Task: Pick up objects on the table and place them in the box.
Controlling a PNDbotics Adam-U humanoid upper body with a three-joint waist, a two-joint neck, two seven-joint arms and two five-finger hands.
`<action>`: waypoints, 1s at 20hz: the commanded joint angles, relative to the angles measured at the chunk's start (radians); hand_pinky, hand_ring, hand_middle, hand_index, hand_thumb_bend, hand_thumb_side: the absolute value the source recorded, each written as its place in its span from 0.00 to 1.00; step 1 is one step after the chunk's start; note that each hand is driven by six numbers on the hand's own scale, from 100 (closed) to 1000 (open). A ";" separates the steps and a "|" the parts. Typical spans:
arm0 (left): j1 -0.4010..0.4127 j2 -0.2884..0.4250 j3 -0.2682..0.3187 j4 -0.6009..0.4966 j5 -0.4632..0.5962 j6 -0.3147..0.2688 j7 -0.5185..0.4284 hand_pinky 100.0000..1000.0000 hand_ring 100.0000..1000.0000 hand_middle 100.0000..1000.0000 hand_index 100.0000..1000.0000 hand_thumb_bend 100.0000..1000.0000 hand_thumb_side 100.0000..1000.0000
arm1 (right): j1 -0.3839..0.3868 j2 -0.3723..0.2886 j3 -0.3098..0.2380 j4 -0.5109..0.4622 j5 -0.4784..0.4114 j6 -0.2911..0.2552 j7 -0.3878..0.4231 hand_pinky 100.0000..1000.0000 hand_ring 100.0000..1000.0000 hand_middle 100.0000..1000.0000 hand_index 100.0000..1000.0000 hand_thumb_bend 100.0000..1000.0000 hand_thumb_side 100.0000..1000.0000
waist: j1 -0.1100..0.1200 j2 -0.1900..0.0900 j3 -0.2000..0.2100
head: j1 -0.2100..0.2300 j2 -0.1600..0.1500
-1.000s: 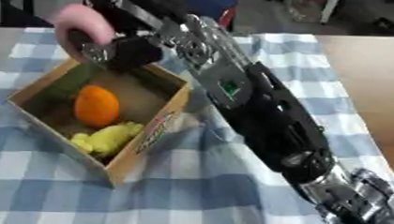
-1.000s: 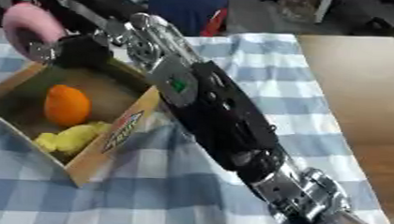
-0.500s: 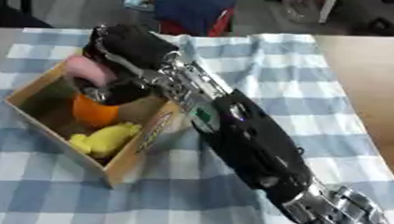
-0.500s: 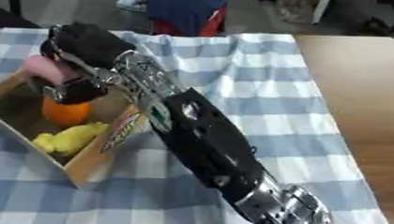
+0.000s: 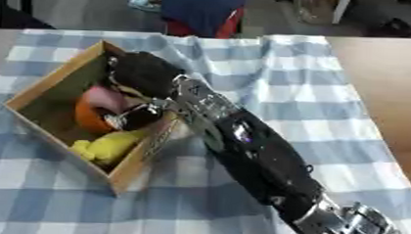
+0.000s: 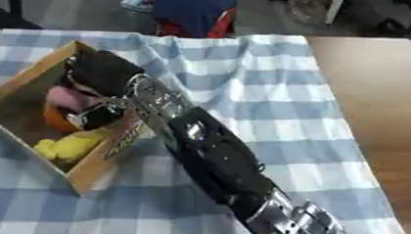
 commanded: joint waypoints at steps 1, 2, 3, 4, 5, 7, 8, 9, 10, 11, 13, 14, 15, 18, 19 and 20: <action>-0.015 0.021 0.003 -0.019 0.001 0.002 0.000 0.22 0.72 0.59 0.78 0.00 0.63 | -0.018 0.007 -0.002 0.006 0.033 -0.027 0.023 0.27 0.39 0.33 0.66 0.00 0.72 | 0.006 -0.014 0.000 | -0.001 -0.002; -0.015 0.021 0.003 -0.019 0.001 0.002 0.000 0.22 0.72 0.59 0.78 0.00 0.63 | -0.018 0.007 -0.003 0.009 0.040 -0.030 0.031 0.30 0.42 0.36 0.71 0.00 0.77 | 0.005 -0.014 0.000 | -0.002 -0.001; -0.015 0.021 0.003 -0.019 0.001 0.002 0.000 0.22 0.72 0.59 0.78 0.00 0.63 | -0.019 0.007 -0.004 0.011 0.047 -0.033 0.039 0.30 0.43 0.37 0.72 0.00 0.78 | 0.005 -0.013 0.000 | -0.003 -0.001; -0.015 0.020 0.003 -0.019 0.001 0.002 0.000 0.22 0.72 0.59 0.78 0.00 0.63 | -0.019 0.007 -0.006 0.014 0.054 -0.035 0.049 0.35 0.51 0.42 0.78 0.00 0.90 | 0.005 -0.013 0.000 | -0.003 -0.001; -0.016 0.020 0.003 -0.019 0.001 0.002 0.000 0.22 0.72 0.59 0.78 0.00 0.63 | -0.020 0.008 -0.008 0.016 0.060 -0.035 0.058 0.36 0.52 0.43 0.79 0.00 0.91 | 0.004 -0.012 0.000 | -0.003 -0.001; -0.016 0.019 0.003 -0.019 0.001 0.002 0.000 0.22 0.72 0.60 0.78 0.00 0.63 | -0.026 0.007 -0.013 0.019 0.076 -0.036 0.075 0.48 0.68 0.52 0.88 0.40 1.00 | 0.002 -0.012 0.002 | -0.003 0.001; -0.017 0.018 0.003 -0.019 0.001 0.002 0.000 0.22 0.72 0.60 0.78 0.00 0.63 | -0.031 0.004 -0.016 0.018 0.084 -0.037 0.082 0.49 0.71 0.54 0.91 0.49 1.00 | 0.001 -0.013 0.003 | -0.003 0.003; -0.017 0.018 0.003 -0.019 0.001 0.003 0.000 0.22 0.72 0.60 0.78 0.00 0.63 | -0.035 0.002 -0.021 0.015 0.089 -0.037 0.086 0.50 0.71 0.55 0.91 0.51 1.00 | 0.001 -0.013 0.004 | -0.003 0.004; -0.017 0.017 0.003 -0.019 0.001 0.003 0.000 0.22 0.72 0.60 0.78 0.00 0.63 | -0.040 -0.002 -0.027 0.010 0.089 -0.036 0.087 0.51 0.74 0.58 0.95 0.60 1.00 | 0.000 -0.013 0.005 | -0.003 0.006; -0.017 0.017 0.003 -0.019 0.001 0.003 0.000 0.22 0.72 0.60 0.78 0.00 0.63 | -0.045 -0.006 -0.034 0.005 0.085 -0.034 0.086 0.52 0.76 0.60 0.96 0.63 1.00 | 0.000 -0.013 0.005 | -0.003 0.008; -0.017 0.017 0.003 -0.019 0.001 0.003 0.001 0.22 0.72 0.60 0.78 0.00 0.63 | -0.052 -0.015 -0.048 -0.012 0.060 -0.026 0.083 0.54 0.81 0.69 0.97 0.68 1.00 | 0.000 -0.014 0.004 | -0.002 0.010; -0.017 0.018 0.003 -0.019 0.001 0.003 0.001 0.22 0.72 0.60 0.78 0.00 0.63 | -0.057 -0.020 -0.055 -0.025 0.038 -0.019 0.080 0.55 0.84 0.74 0.97 0.70 1.00 | 0.000 -0.014 0.003 | -0.001 0.011; -0.017 0.018 0.003 -0.019 0.001 0.003 0.001 0.22 0.72 0.60 0.78 0.00 0.63 | -0.063 -0.027 -0.060 -0.042 0.011 -0.011 0.078 0.56 0.84 0.75 0.97 0.70 1.00 | 0.000 -0.015 0.003 | 0.001 0.012; -0.016 0.018 0.004 -0.019 0.001 0.003 0.002 0.22 0.72 0.60 0.78 0.00 0.63 | -0.093 -0.064 -0.076 -0.117 -0.093 0.017 0.089 0.56 0.84 0.77 0.97 0.70 1.00 | 0.001 -0.017 0.001 | 0.008 0.017; -0.015 0.019 0.004 -0.019 0.001 0.003 0.002 0.22 0.72 0.60 0.78 0.00 0.63 | -0.103 -0.079 -0.082 -0.147 -0.134 0.031 0.099 0.56 0.84 0.78 0.97 0.69 1.00 | 0.001 -0.018 0.000 | 0.011 0.018; -0.015 0.019 0.003 -0.019 0.001 0.003 0.002 0.22 0.72 0.60 0.78 0.00 0.63 | -0.113 -0.094 -0.087 -0.177 -0.177 0.045 0.110 0.57 0.85 0.81 0.97 0.69 1.00 | 0.002 -0.019 0.000 | 0.014 0.019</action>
